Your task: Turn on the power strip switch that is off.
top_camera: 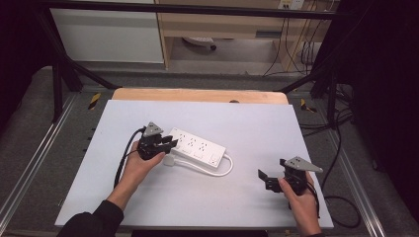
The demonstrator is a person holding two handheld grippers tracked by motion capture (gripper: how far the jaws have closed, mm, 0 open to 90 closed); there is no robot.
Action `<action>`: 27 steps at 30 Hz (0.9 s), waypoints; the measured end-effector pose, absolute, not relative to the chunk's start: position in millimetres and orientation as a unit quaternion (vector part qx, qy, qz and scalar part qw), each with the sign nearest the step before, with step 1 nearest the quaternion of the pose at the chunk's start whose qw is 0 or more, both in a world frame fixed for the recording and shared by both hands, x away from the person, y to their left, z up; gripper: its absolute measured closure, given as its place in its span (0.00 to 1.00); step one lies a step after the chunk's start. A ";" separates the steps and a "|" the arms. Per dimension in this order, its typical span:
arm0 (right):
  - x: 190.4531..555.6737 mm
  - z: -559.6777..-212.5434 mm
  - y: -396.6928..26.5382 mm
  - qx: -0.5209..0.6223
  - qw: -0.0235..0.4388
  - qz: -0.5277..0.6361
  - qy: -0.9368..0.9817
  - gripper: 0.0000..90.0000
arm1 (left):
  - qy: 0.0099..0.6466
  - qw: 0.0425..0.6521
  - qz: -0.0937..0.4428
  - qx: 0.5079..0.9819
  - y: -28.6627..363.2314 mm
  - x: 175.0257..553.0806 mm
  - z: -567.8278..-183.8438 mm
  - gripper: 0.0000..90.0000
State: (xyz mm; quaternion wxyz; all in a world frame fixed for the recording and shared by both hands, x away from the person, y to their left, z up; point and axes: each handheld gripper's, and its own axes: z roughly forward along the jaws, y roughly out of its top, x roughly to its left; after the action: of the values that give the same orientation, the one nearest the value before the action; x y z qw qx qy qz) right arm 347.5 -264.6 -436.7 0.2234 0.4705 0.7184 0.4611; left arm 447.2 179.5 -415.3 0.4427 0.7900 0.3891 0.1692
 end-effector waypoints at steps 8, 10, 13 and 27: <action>347.5 -436.2 -266.0 0.472 0.225 0.461 0.717 0.03 | 0.382 0.448 0.162 0.792 179.2 446.4 -419.4 0.92; 347.4 -436.2 -266.0 0.472 0.225 0.460 0.718 0.03 | 0.379 0.449 0.162 0.792 179.1 446.4 -419.4 0.92; 348.0 -436.7 -266.0 0.472 0.227 0.458 0.718 0.03 | 0.378 0.452 0.158 0.793 178.7 446.9 -420.4 0.95; 347.7 -437.3 -265.3 0.470 0.225 0.457 0.720 0.03 | 0.378 0.450 0.153 0.795 173.5 453.5 -427.1 1.00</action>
State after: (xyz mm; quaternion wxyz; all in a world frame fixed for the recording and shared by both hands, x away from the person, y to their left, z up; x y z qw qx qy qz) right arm 347.7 -265.3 -437.3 0.2245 0.4704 0.7204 0.4575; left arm 453.5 173.5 -427.1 0.4497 0.7948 0.3777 0.1529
